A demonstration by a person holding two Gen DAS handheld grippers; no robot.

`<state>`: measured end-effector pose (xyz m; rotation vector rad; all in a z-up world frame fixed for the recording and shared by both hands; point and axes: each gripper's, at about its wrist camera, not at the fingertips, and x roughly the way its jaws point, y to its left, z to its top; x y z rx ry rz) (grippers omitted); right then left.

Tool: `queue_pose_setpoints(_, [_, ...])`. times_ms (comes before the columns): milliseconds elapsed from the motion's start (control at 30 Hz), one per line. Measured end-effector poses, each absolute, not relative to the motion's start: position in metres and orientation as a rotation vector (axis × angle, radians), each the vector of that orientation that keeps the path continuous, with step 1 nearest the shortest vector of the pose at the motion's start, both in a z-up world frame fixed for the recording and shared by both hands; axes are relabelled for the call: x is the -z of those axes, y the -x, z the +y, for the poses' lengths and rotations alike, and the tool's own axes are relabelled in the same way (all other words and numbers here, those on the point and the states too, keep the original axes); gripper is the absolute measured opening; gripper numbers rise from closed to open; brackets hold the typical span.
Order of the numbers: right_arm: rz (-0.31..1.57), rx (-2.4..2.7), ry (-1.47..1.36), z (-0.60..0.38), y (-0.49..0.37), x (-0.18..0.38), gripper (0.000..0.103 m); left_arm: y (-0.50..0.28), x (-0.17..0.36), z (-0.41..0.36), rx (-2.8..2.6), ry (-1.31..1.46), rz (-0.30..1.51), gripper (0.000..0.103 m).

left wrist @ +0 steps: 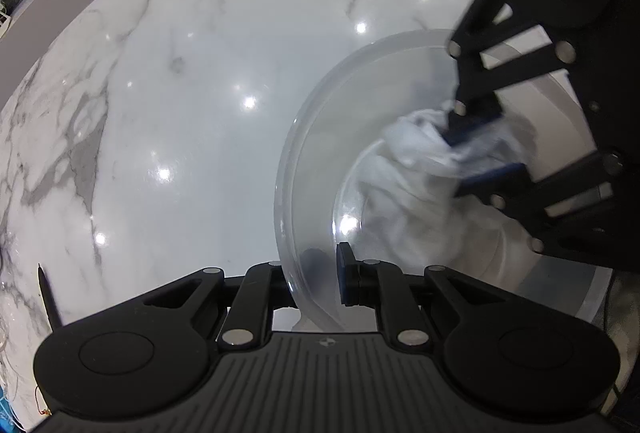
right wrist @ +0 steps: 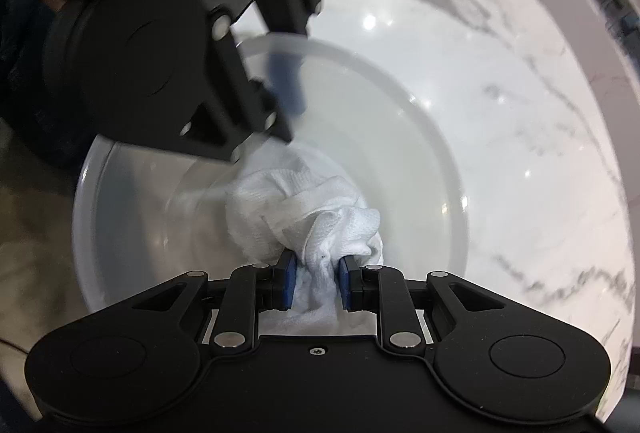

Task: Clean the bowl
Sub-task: 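Rub the cloth around the bowl bottom with the right tool while the left tool holds the rim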

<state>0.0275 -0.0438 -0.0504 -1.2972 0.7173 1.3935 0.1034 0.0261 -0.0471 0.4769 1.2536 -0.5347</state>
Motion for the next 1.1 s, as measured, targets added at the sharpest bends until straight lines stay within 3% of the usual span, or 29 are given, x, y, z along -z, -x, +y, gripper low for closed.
queue_pose_setpoints(333, [0.631,-1.485,1.203,-0.031,-0.019,0.043,0.019,-0.097,0.046,0.024,0.527,-0.472,1.256,0.012])
queue_pose_setpoints(1100, [0.781,-1.478,1.317,0.002,-0.027,0.060,0.019,-0.099,0.049,0.026,0.516,-0.460,1.251,0.012])
